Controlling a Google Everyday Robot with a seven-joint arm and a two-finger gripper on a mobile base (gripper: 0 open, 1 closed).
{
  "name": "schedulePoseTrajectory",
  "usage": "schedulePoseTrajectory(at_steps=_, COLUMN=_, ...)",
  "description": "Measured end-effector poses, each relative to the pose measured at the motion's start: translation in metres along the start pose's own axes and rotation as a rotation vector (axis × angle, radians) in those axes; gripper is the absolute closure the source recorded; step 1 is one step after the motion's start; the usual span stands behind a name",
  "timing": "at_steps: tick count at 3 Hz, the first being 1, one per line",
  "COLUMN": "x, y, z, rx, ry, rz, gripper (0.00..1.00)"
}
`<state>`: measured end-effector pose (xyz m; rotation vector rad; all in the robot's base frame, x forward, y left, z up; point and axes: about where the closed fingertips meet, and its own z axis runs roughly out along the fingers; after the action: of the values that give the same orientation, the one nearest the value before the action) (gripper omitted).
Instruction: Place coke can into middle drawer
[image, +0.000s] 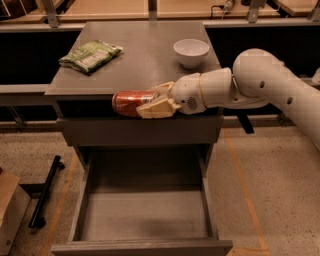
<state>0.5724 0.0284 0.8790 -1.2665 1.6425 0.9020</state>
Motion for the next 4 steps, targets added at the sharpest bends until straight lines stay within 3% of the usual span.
schedulePoseTrajectory(at_steps=1, x=0.008, y=-0.003, z=0.011, rx=-0.069, ry=0.030, rz=-0.023, gripper=1.00)
schedulePoseTrajectory(at_steps=2, x=0.041, y=0.002, z=0.026, rx=-0.136, ry=0.008, rz=0.026, gripper=1.00)
schedulePoseTrajectory(at_steps=4, x=0.184, y=0.022, z=0.049, rx=-0.154, ry=-0.021, rz=0.262, gripper=1.00)
